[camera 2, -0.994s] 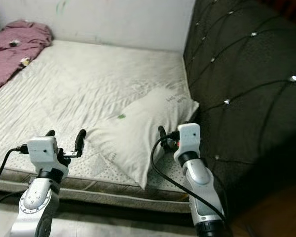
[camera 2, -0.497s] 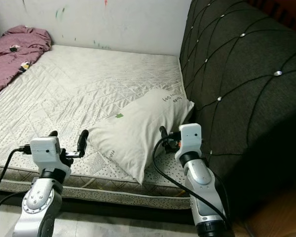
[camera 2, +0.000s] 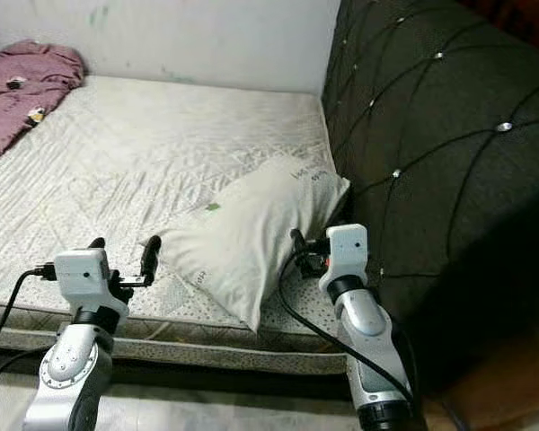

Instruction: Clean up the room

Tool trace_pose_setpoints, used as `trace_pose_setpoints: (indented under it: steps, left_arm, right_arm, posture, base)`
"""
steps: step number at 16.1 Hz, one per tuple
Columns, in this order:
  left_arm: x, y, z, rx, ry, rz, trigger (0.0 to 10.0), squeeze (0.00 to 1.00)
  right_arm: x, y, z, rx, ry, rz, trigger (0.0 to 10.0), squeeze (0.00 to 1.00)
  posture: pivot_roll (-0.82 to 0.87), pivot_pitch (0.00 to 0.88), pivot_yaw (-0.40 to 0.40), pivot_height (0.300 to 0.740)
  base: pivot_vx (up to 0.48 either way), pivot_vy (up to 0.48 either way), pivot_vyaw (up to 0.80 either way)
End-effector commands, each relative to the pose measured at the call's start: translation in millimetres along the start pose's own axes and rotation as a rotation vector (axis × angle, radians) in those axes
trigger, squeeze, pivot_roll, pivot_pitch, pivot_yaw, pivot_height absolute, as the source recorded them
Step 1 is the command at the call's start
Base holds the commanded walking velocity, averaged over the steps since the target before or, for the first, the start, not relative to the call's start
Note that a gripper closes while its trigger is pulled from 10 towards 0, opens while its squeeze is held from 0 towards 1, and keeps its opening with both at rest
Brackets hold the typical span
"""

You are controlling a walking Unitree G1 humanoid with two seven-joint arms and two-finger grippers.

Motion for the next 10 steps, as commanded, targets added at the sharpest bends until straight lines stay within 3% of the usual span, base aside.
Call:
trace_pose_setpoints:
  steps: [1,10]
  left_arm:
    - [-0.5,-1.2,2.1,-0.003,-0.006,-0.016,10.0,0.00]
    - [-0.5,-1.4,2.1,-0.005,-0.005,-0.021,10.0,0.00]
  right_arm:
    - [0.2,-4.8,1.9,0.002,-0.003,-0.014,10.0,0.00]
    - [0.4,-5.4,1.3,0.004,0.000,-0.018,10.0,0.00]
  posture:
    - [-0.06,0.000,-0.035,0.740]
    - [-0.07,0.000,-0.033,0.740]
  base:
    - [0.326,0.000,0.00]
    - [0.358,0.000,0.00]
Point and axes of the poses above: a point about 5 cm out from each wrist's last joint towards the gripper, its own x axis pointing out of the wrist towards the gripper, its own z axis along the axis of the wrist's last joint, y = z × x, the point moved 4 cm from there along x, pointing out of the wrist towards the gripper, and after that the axes turned 10 degrees about -x, right-handed, at the moved point
